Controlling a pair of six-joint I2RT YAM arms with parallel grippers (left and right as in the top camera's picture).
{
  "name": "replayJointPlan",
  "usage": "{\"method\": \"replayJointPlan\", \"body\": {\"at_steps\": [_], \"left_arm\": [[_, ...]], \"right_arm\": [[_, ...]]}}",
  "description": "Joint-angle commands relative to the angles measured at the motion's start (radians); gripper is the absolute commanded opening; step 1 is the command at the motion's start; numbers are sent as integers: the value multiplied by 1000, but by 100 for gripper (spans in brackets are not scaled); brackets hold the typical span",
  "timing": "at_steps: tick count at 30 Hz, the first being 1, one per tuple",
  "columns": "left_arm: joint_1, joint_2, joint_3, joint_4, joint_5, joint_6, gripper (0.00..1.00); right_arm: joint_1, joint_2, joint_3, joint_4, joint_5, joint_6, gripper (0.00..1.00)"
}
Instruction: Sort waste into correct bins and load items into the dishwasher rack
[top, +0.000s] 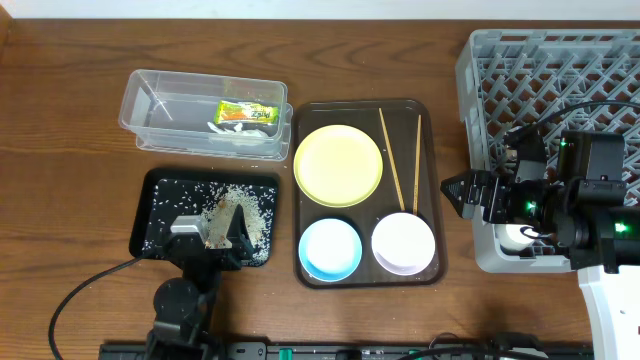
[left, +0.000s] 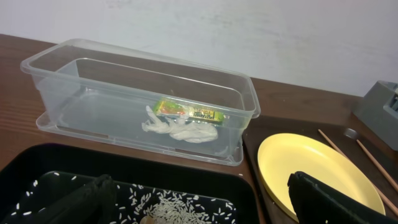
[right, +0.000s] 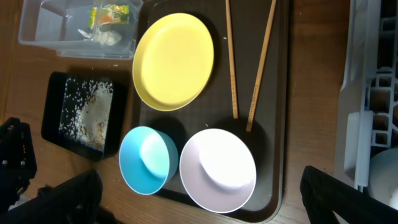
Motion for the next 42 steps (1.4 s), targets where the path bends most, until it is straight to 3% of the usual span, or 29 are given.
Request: {"method": "replayJointPlan", "body": {"at_steps": [1, 10, 14, 19, 23, 27, 34, 42], "left_arm": [[5, -7, -30, -7, 2, 16, 90], [5, -7, -30, -7, 2, 16, 91], [5, -7, -30, -7, 1, 16, 91], [5, -7, -30, -7, 1, 16, 91], [5, -7, -30, -7, 2, 16, 91], [5, -7, -30, -7, 1, 16, 91], [5, -7, -30, -7, 1, 16, 91], [5, -7, -30, -7, 2, 16, 91]], "right_arm": [[16, 0, 11, -1, 2, 10, 99], [16, 0, 11, 3, -6, 10, 99], [25, 4, 11, 82, -20, 39, 99], [203, 66, 11, 162, 78, 64, 91], [399, 195, 11, 219, 445, 124, 78], [425, 328, 11, 312, 637, 153, 67], [381, 597, 11, 511, 511, 98, 58], [376, 810, 11, 584, 453, 122, 36]]}}
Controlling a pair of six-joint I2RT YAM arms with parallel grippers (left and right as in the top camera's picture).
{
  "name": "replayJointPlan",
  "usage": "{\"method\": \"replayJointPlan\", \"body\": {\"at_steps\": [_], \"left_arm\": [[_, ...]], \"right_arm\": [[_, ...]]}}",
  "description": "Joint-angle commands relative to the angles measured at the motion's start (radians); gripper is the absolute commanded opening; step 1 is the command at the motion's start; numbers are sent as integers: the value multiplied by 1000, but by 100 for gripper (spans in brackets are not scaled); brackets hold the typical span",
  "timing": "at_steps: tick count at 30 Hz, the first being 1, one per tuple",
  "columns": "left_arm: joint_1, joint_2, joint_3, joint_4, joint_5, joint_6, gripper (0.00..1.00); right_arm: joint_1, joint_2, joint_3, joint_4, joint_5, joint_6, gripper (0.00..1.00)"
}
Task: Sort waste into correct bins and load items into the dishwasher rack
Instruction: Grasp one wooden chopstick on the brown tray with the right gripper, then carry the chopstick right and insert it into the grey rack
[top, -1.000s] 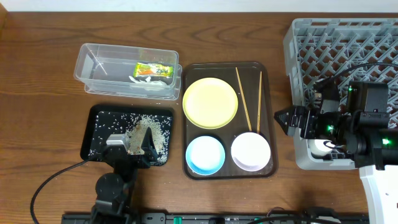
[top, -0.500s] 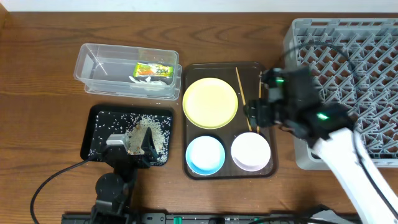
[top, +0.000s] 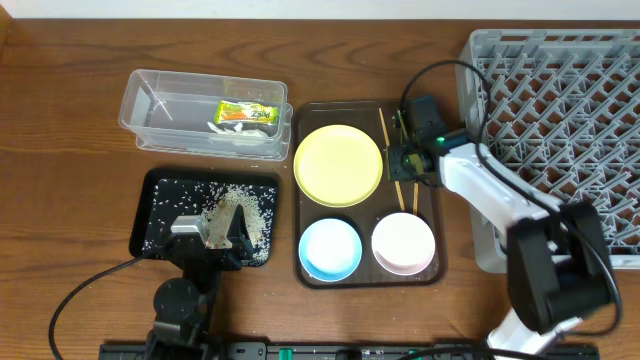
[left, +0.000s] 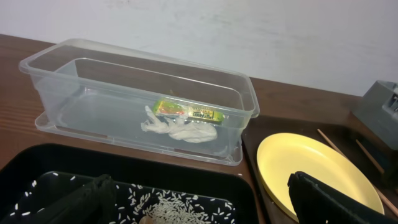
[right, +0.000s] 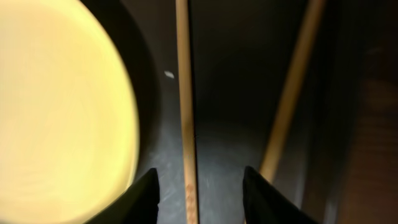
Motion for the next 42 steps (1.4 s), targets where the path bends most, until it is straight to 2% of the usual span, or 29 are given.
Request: {"method": "replayJointPlan", "body": {"at_steps": [1, 4, 7, 13, 21, 27, 31, 42], "left_arm": [[5, -7, -30, -8, -2, 16, 91], [5, -7, -30, -8, -2, 16, 91], [5, -7, -30, -8, -2, 16, 91], [5, -7, -30, -8, -2, 16, 91], [5, -7, -30, -8, -2, 16, 91], [5, -7, -30, -8, -2, 16, 91], [5, -7, -30, -8, -2, 16, 91], [5, -7, -30, -8, -2, 16, 91]], "right_arm": [[-12, 51, 9, 11, -32, 5, 33], [-11, 81, 9, 11, -33, 5, 22], [-11, 84, 10, 11, -32, 5, 2], [-31, 14, 63, -55, -32, 5, 1], [-127, -238, 153, -208, -31, -36, 1], [-243, -396, 153, -219, 26, -162, 1], [-305, -390, 140, -219, 142, -267, 1], [-355, -214, 94, -164, 228, -268, 1]]}}
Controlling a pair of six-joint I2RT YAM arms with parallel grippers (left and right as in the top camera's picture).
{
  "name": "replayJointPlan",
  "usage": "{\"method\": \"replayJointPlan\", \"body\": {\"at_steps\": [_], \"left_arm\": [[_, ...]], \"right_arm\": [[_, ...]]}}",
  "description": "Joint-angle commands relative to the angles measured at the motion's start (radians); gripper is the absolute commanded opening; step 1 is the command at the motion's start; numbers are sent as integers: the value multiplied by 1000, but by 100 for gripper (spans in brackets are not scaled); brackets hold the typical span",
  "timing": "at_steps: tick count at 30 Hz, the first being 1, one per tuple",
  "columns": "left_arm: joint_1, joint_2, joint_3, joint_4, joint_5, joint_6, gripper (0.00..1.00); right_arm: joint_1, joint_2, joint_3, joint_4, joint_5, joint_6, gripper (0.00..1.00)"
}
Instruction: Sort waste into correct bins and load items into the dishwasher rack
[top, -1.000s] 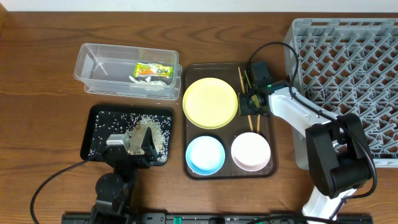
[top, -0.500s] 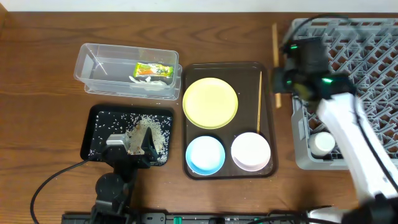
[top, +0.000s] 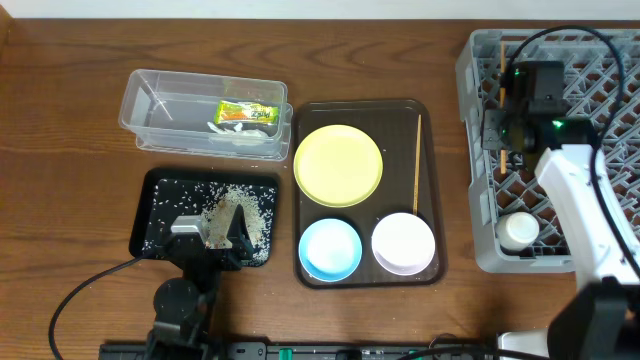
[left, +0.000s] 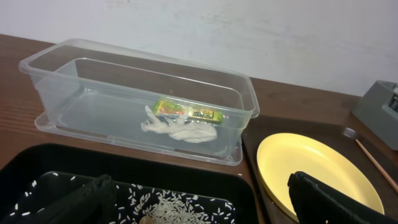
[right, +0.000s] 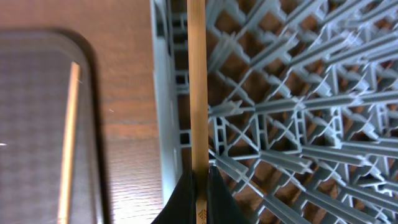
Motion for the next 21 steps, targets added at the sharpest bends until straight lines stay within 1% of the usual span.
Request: {"method": "replayJointPlan", "body": {"at_steps": [1, 2, 3, 4, 5, 6, 10, 13, 16, 18, 21], "left_arm": [[5, -7, -30, -8, -2, 16, 91], [5, -7, -30, -8, -2, 16, 91], [5, -7, -30, -8, -2, 16, 91], [5, -7, -30, -8, -2, 16, 91], [5, -7, -30, -8, -2, 16, 91], [5, -7, -30, -8, -2, 16, 91], [5, -7, -30, -8, -2, 16, 91], [5, -7, -30, -8, -2, 16, 91], [5, -7, -30, -8, -2, 16, 91], [5, -7, -30, -8, -2, 16, 91], [5, -7, -30, -8, -2, 16, 91]], "right_arm": [[-5, 49, -8, 3, 72, -23, 1], [-5, 67, -8, 3, 86, -23, 5], [-5, 80, -8, 3, 95, -24, 15], [-5, 92, -8, 4, 105, -24, 32], [-5, 94, -8, 4, 111, -24, 44], [-4, 93, -8, 4, 110, -24, 48], [12, 37, 2, -8, 80, -1, 52], [39, -38, 2, -22, -41, 7, 54], [76, -113, 2, -46, -200, 56, 55], [105, -133, 2, -58, -272, 102, 52], [167, -120, -8, -72, -278, 168, 49]]}}
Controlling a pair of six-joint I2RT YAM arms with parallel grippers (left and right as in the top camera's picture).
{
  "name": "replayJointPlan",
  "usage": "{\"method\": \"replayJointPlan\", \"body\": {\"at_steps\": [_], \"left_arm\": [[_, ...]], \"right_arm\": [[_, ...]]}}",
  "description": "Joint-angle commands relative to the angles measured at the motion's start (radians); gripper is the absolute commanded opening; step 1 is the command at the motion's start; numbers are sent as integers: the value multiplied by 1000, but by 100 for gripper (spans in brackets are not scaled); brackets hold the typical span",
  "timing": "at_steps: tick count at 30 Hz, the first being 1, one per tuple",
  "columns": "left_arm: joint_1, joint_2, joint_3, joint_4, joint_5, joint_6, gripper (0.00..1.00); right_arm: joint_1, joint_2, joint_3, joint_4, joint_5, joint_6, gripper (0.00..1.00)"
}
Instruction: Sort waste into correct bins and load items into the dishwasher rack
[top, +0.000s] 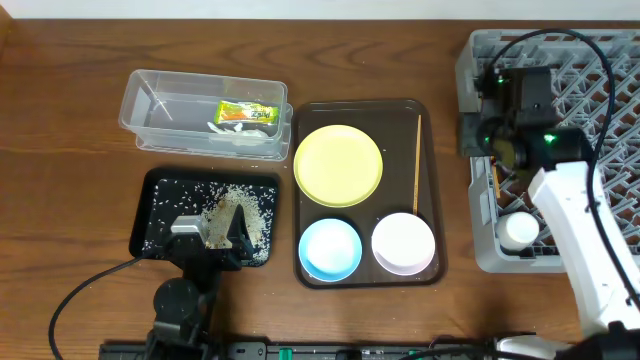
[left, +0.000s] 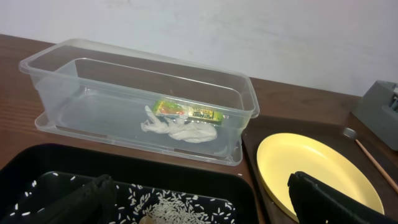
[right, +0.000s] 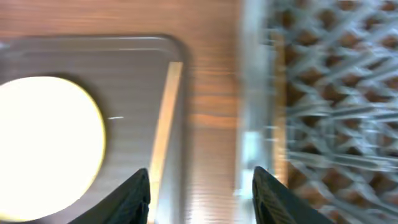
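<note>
One wooden chopstick lies on the dark serving tray, beside the yellow plate, blue bowl and white bowl. A second chopstick lies inside the grey dishwasher rack, near its left wall. My right gripper hangs open and empty over the gap between tray and rack; its blurred wrist view shows the tray chopstick and the rack. My left gripper rests open over the black tray of rice.
A clear plastic bin at the back left holds a green wrapper and a crumpled tissue. A white cup sits in the rack's front left corner. Cables run over the rack.
My right gripper was shut on a chopstick over the rack's left edge. Now it is open and shifted left, and that chopstick lies in the rack. The left arm has not moved.
Two chopsticks lay on the tray while my right gripper stood open by the rack's front. Then its jaws straddled the left chopstick on the tray. Then it held that chopstick over the rack, and now the chopstick lies in the rack, released.
</note>
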Motion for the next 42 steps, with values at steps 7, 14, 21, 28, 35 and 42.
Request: {"method": "replayJointPlan", "body": {"at_steps": [7, 14, 21, 28, 35, 42], "left_arm": [[5, -7, -30, -8, -2, 16, 91], [5, -7, -30, -8, -2, 16, 91], [5, -7, -30, -8, -2, 16, 91], [5, -7, -30, -8, -2, 16, 91], [5, -7, -30, -8, -2, 16, 91], [5, -7, -30, -8, -2, 16, 91]], "right_arm": [[174, 163, -84, 73, 105, 256, 42], [183, 367, -87, 221, 135, 307, 40], [184, 499, -87, 263, 64, 306, 23], [180, 489, -74, 233, 59, 291, 1], [132, 257, -40, 140, 55, 189, 1], [-17, 24, -40, 108, 90, 56, 1]]}}
